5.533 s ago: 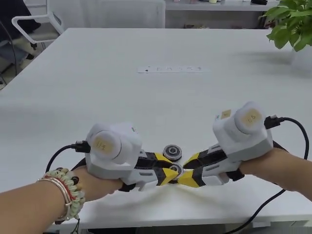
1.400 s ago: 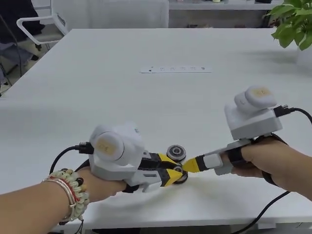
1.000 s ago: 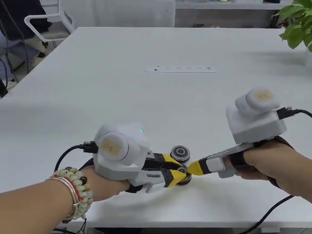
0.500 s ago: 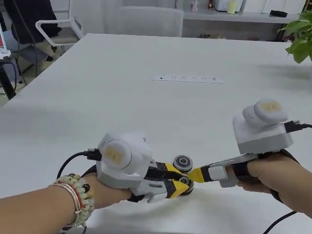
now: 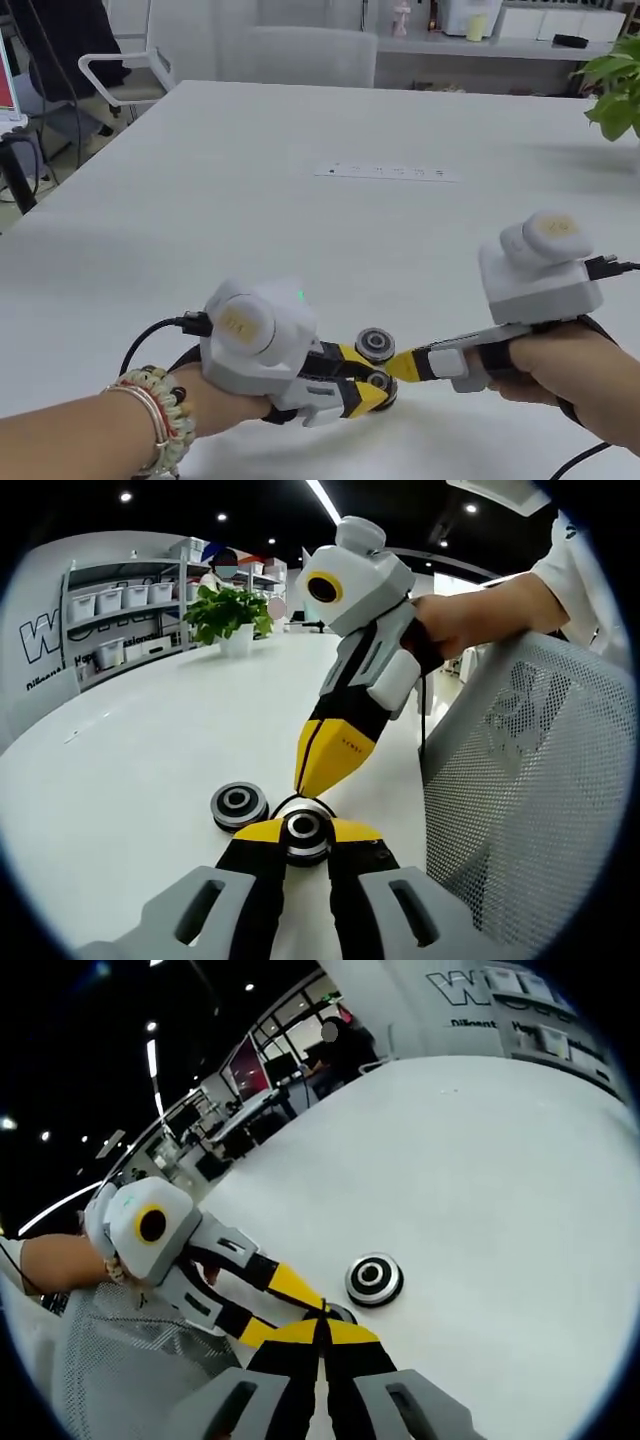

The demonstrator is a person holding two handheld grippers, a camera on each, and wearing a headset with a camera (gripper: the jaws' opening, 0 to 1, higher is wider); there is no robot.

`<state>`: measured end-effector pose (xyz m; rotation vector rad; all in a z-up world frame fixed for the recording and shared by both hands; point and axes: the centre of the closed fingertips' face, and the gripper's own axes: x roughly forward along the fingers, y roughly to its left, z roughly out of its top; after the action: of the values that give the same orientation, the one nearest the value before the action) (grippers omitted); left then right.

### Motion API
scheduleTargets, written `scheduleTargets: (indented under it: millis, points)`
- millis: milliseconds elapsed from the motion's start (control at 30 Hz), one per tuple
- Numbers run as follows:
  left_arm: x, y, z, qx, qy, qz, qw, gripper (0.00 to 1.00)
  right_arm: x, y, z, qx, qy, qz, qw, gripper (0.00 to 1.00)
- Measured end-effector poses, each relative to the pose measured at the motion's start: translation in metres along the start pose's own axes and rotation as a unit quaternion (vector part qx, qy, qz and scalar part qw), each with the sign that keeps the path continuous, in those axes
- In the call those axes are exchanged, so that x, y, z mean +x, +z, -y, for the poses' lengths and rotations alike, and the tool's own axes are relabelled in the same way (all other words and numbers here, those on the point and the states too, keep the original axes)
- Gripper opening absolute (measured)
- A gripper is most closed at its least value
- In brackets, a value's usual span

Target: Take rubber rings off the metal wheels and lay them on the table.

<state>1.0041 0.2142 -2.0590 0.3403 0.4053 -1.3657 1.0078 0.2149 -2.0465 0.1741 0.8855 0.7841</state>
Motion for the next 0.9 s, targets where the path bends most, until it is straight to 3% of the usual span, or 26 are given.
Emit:
scheduleTargets:
  millis: [300,500,667,767,900]
  points:
    - [0.000,0.000,-0.001,-0.003,0.001,-0.019,0.9998,0.10,0.001,-0.001,0.003,-0.008,-0.006,-0.004,0.9999,0.00]
    - [-0.004,0.007,-0.006,-0.009,0.004,-0.011,0.9999,0.11,0.000,-0.002,0.005,-0.004,-0.008,-0.005,0.9999,0.00]
    - [-0.011,0.013,-0.009,0.006,0.004,-0.014,0.9999,0.29,-0.001,-0.001,0.008,-0.005,-0.010,-0.006,0.9999,0.00]
    - [-0.015,0.022,-0.010,0.000,0.002,-0.004,1.0000,0.33,-0.003,-0.001,0.007,-0.003,-0.008,-0.003,1.0000,0.00]
    - [-0.021,0.027,-0.005,0.039,-0.007,-0.018,0.9991,0.43,-0.004,0.000,0.006,0.000,-0.006,0.001,1.0000,0.00]
